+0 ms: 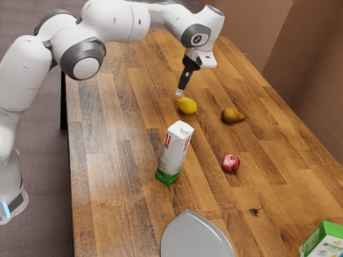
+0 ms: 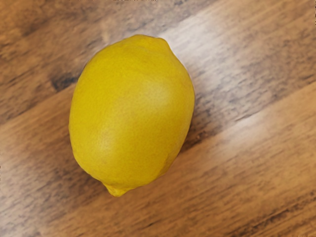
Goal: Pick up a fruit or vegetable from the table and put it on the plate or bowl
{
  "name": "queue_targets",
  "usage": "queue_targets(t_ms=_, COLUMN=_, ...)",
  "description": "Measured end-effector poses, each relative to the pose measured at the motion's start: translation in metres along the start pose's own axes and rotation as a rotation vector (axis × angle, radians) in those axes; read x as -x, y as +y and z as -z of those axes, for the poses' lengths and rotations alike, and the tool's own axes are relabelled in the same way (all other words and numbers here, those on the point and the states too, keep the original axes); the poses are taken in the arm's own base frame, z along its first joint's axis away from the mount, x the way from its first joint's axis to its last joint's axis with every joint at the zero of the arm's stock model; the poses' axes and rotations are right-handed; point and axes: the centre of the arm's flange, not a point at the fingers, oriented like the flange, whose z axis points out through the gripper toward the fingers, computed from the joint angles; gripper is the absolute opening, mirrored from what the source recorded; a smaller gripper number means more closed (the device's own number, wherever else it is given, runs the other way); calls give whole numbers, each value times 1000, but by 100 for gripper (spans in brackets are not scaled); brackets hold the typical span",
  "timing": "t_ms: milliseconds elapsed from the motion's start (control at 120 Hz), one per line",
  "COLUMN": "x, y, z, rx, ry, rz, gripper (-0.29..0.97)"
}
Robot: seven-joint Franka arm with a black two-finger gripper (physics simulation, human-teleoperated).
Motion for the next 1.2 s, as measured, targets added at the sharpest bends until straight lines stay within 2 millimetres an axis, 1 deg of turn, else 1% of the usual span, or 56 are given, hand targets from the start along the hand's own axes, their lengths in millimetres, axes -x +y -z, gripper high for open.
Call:
queue_targets(t_ms=133, x=-2, y=-1, z=-3, rx=-5, ry=0, rz=-42, gripper=68)
queue_targets(t_ms=258, x=-26, y=0, z=-14, rx=-13, ry=-6, rz=-96, gripper=68)
queue_targets(t_ms=392, x=-33, y=-2, z=-27, rx=-3, ry=-14, rz=-124, gripper=68)
queue_targets(t_ms=575, x=-38, y=-4, z=-42, rx=16, ry=-24, rz=-149, gripper=68)
queue_targets(t_ms=717, x=-39, y=-6, z=-50, rx=25, ry=-29, rz=-162, gripper=68)
queue_targets(t_ms=867, x=-37, y=-10, z=-51, rx=22, ry=-29, rz=-171, gripper=68)
queue_targets(t_ms=1008, x=-34, y=-19, z=-49, rx=8, ry=-18, rz=-169, gripper=68)
queue_targets(t_ms=1200, x=-36, y=-20, z=-54, rx=9, ry=-19, rz=-181, gripper=68)
